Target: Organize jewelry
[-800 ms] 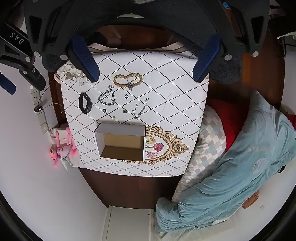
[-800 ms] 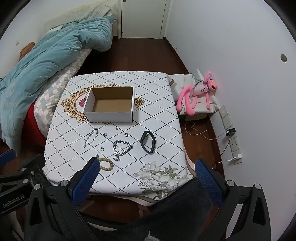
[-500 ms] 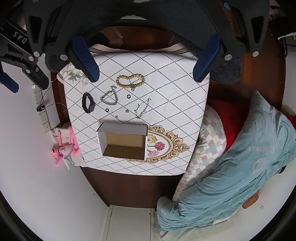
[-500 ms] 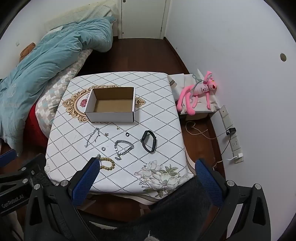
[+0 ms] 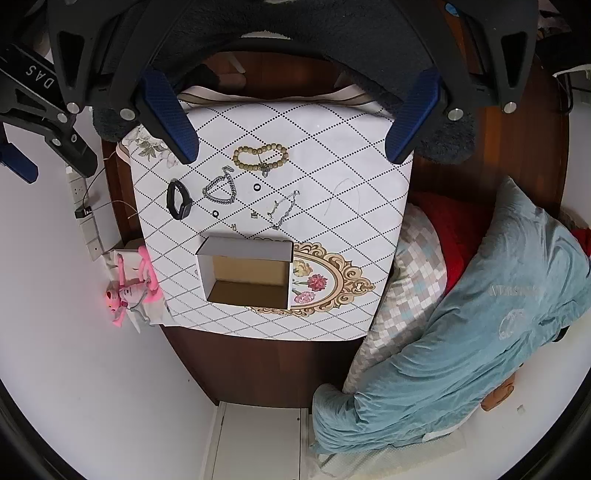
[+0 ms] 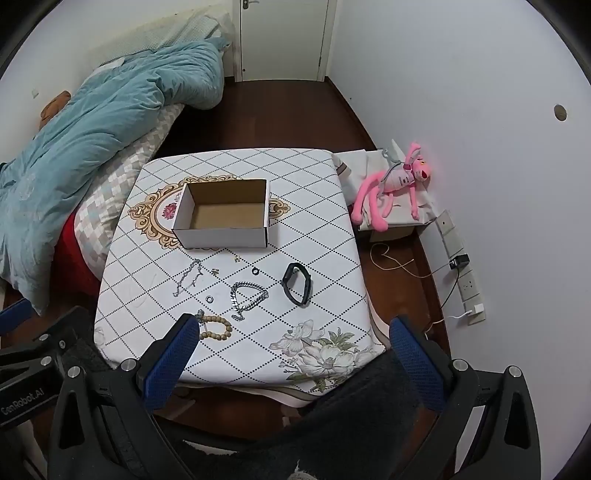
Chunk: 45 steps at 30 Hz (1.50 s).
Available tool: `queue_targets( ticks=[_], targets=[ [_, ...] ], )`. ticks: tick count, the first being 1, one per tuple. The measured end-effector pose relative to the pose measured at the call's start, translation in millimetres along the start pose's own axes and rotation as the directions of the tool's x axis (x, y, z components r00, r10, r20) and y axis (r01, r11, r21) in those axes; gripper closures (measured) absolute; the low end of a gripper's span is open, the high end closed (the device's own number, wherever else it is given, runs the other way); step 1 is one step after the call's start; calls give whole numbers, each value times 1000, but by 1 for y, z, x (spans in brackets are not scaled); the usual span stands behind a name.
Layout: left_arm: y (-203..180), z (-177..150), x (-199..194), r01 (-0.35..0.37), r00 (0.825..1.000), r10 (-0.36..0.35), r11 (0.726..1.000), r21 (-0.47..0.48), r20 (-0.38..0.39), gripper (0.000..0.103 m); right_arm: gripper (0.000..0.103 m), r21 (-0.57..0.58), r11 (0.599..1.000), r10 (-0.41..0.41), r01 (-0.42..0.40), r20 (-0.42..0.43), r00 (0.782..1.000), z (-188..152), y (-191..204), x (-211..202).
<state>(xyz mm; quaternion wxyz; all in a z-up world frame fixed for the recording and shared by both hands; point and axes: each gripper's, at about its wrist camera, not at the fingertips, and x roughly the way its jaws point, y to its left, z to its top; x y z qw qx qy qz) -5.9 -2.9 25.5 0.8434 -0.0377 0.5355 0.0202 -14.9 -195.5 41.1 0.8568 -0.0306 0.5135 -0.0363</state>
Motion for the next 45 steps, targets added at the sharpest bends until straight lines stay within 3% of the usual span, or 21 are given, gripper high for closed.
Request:
queue_targets(
  ticks=[45],
  targets=[
    [-6, 1, -13, 4, 1000, -5, 1000, 14, 28, 0, 0, 3, 1000, -9, 9, 24, 1000, 0, -5, -13]
  ],
)
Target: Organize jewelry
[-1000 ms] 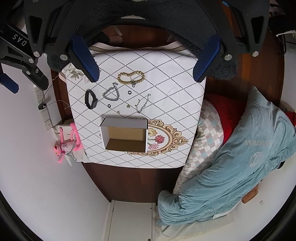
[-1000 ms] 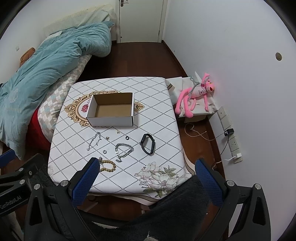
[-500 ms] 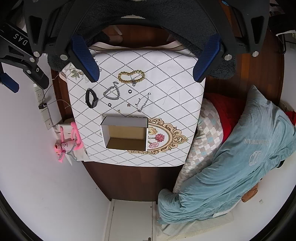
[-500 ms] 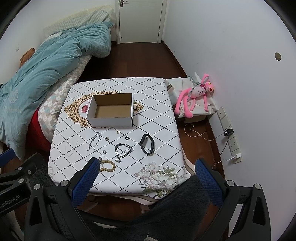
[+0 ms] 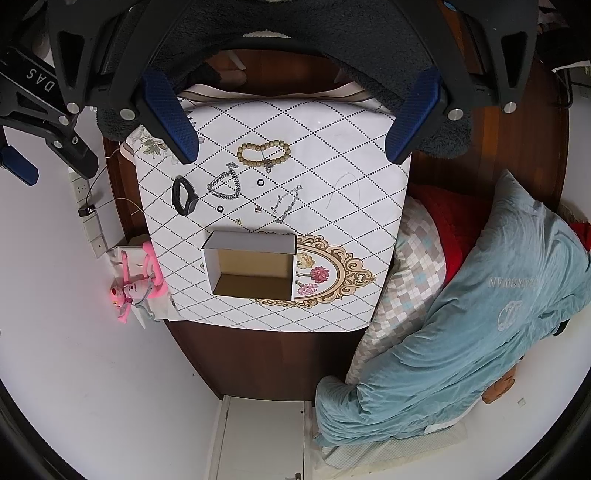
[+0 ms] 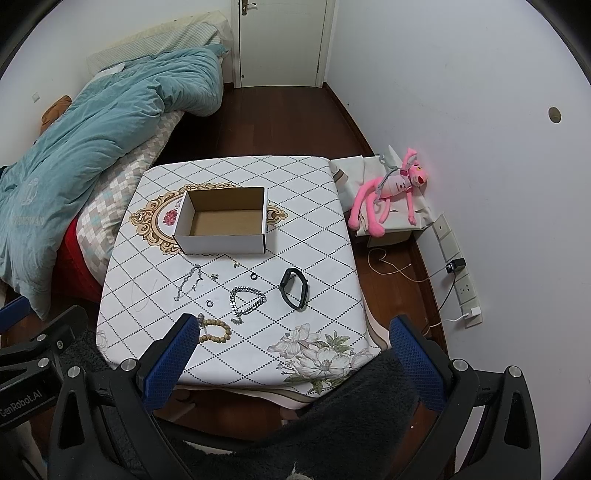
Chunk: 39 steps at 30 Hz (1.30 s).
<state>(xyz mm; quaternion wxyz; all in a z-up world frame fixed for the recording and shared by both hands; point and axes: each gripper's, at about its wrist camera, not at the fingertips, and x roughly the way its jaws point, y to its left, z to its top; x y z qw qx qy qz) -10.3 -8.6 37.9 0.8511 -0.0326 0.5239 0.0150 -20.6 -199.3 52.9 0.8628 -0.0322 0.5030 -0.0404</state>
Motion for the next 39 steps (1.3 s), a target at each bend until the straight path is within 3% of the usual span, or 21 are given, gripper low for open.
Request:
queue_targets(
  ticks=[29, 33, 39],
  targets=[
    [-1, -3, 3, 11, 1000, -11, 1000, 1, 8, 0, 0, 13, 1000, -3, 3, 8, 1000, 2, -7, -1],
    [1, 5, 35, -23, 1000, 23, 1000, 3, 11, 0, 0, 29, 999, -25, 25, 1, 1000, 6, -11, 20],
    [16, 15, 111, -76, 996, 74, 997, -26, -50, 0, 1, 43, 998, -44, 47, -58, 997, 12, -18, 95]
  ],
)
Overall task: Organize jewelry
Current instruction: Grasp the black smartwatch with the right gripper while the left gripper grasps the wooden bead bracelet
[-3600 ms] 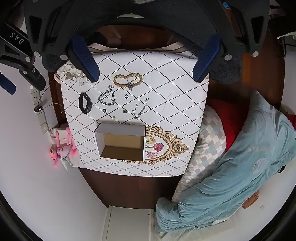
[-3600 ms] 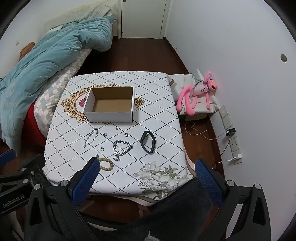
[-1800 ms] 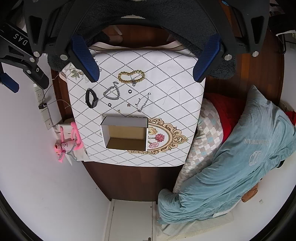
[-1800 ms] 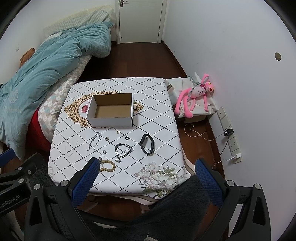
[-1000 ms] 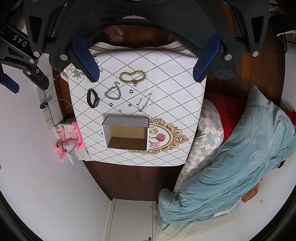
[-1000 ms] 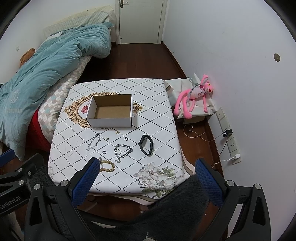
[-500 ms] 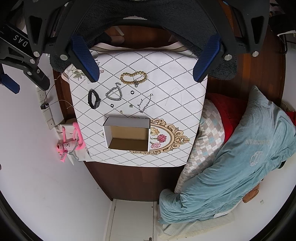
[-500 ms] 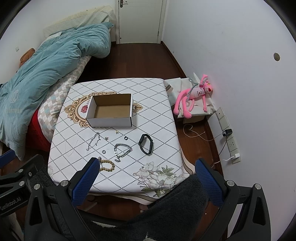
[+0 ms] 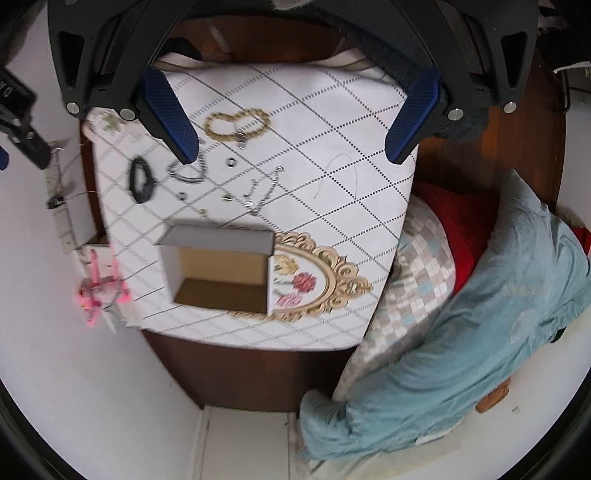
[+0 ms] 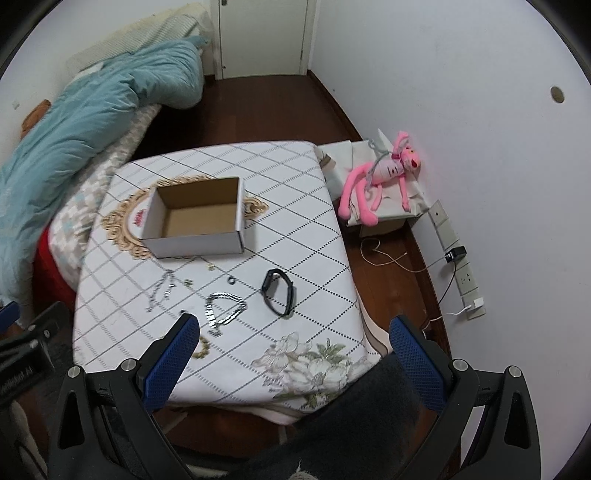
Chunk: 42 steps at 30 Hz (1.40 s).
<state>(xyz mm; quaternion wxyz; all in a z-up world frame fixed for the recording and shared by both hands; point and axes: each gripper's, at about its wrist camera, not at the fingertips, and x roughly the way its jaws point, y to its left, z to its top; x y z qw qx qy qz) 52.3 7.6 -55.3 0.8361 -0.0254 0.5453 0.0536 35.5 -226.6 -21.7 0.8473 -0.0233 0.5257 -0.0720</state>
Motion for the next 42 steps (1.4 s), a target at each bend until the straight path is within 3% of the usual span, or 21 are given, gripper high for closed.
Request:
queue_targets(
  ticks=[5, 10, 11, 13, 17, 20, 23, 25, 26, 29, 30, 37, 42],
  targets=[
    [-1, -2, 69, -7, 995, 9, 1000, 15, -103, 0, 15, -4, 1000, -15, 14, -78, 997, 6, -3, 76],
    [-13, -14, 120, 24, 975, -6, 997, 78, -222, 1, 22, 15, 1000, -14, 16, -170, 985, 5, -5, 146],
    [-14, -19, 128, 37, 969, -14, 996, 87, -246, 2, 23, 24, 1000, -9, 14, -189, 982, 4, -6, 158],
    [-17, -28, 139, 41, 960, -10, 994, 105, -280, 16, 28, 42, 999, 12, -3, -222, 975, 0, -8, 180],
    [-15, -44, 155, 69, 939, -34, 993, 93, -343, 22, 38, 65, 998, 35, -18, -266, 963, -9, -9, 213],
    [-13, -51, 159, 100, 930, -69, 993, 66, -362, 24, 42, 85, 995, 63, -42, -271, 960, -13, -10, 225],
    [-15, -55, 160, 118, 927, -86, 991, 66, -364, 39, 55, 85, 994, 82, -61, -271, 959, -16, -8, 235],
    [-16, -58, 162, 119, 926, -82, 990, 78, -368, 59, 70, 84, 993, 98, -77, -277, 956, -18, -7, 241],
    [-17, -59, 163, 119, 926, -79, 989, 86, -369, 65, 71, 75, 995, 90, -72, -260, 961, -18, -6, 240],
    [-22, -63, 164, 110, 937, -64, 987, 116, -343, 83, 90, 66, 994, 97, -83, -245, 965, -20, -5, 240],
    [-23, -64, 164, 112, 940, -65, 986, 122, -334, 95, 95, 66, 994, 101, -87, -243, 965, -21, -4, 239],
    [-24, -59, 158, 114, 955, -73, 985, 128, -289, 97, 97, 62, 993, 112, -102, -201, 973, -38, 4, 218],
    [-21, -36, 143, 131, 962, -99, 985, 112, -256, 97, 97, 73, 989, 143, -132, -194, 970, -47, 11, 201]
  ],
)
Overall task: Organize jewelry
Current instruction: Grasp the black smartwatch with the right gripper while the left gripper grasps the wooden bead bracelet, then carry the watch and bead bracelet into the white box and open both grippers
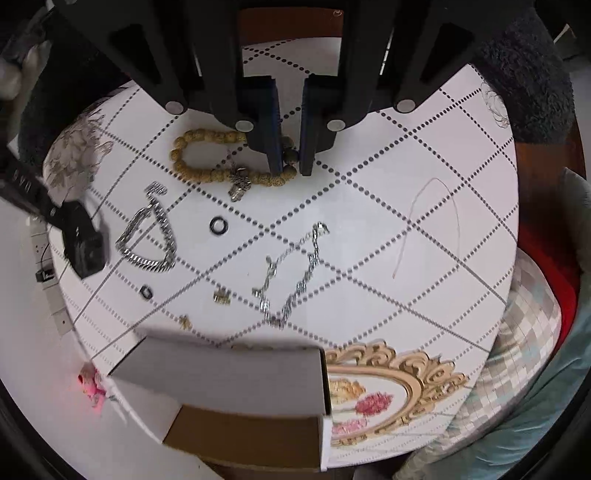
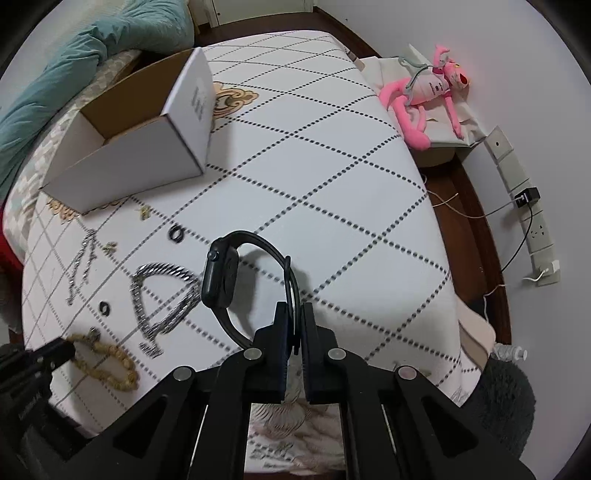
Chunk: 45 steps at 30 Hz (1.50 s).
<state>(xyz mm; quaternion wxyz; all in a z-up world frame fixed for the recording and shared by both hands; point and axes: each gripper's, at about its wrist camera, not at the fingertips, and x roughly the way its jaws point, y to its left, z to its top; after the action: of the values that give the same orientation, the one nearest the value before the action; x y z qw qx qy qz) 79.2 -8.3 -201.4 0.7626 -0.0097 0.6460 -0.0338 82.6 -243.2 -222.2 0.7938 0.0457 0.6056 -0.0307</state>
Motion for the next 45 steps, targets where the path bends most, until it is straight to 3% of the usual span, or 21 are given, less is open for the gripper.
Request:
queue_targets(
  ticks=[12, 17, 24, 29, 35, 41, 42, 43, 44, 45],
  targets=[
    [-6, 28, -69, 80, 984, -82, 997, 21, 157, 97, 97, -10, 994, 113, -113, 93, 989, 14, 13, -56],
    [-14, 45, -109, 135, 963, -140, 990, 38, 232, 97, 97, -24, 985, 173, -171, 137, 975, 35, 27, -80],
    [-14, 104, -141, 201, 928, -211, 977, 65, 308, 97, 97, -50, 968, 250, -245, 176, 952, 85, 45, -101],
    [-10, 153, -117, 205, 937, -214, 977, 62, 277, 97, 97, -61, 967, 253, -246, 141, 957, 123, 57, -82],
    [0, 182, -82, 198, 957, -201, 980, 36, 210, 96, 97, -81, 976, 210, -203, 78, 975, 153, 71, -47],
    [16, 198, -64, 125, 978, -116, 991, -39, 171, 91, 94, -164, 974, 154, -154, -13, 988, 175, 96, -15],
    [21, 198, -62, 108, 980, -96, 993, -55, 176, 89, 92, -166, 976, 141, -142, -20, 990, 177, 97, -12],
    [24, 197, -61, 96, 981, -83, 993, -67, 176, 79, 85, -168, 977, 124, -127, -29, 992, 178, 98, -8],
    [27, 196, -61, 88, 980, -73, 993, -74, 183, 72, 72, -166, 978, 119, -123, -30, 992, 179, 98, -8],
    [29, 194, -62, 78, 979, -61, 994, -76, 195, 57, 64, -162, 979, 121, -122, -20, 993, 178, 96, -11]
  ],
)
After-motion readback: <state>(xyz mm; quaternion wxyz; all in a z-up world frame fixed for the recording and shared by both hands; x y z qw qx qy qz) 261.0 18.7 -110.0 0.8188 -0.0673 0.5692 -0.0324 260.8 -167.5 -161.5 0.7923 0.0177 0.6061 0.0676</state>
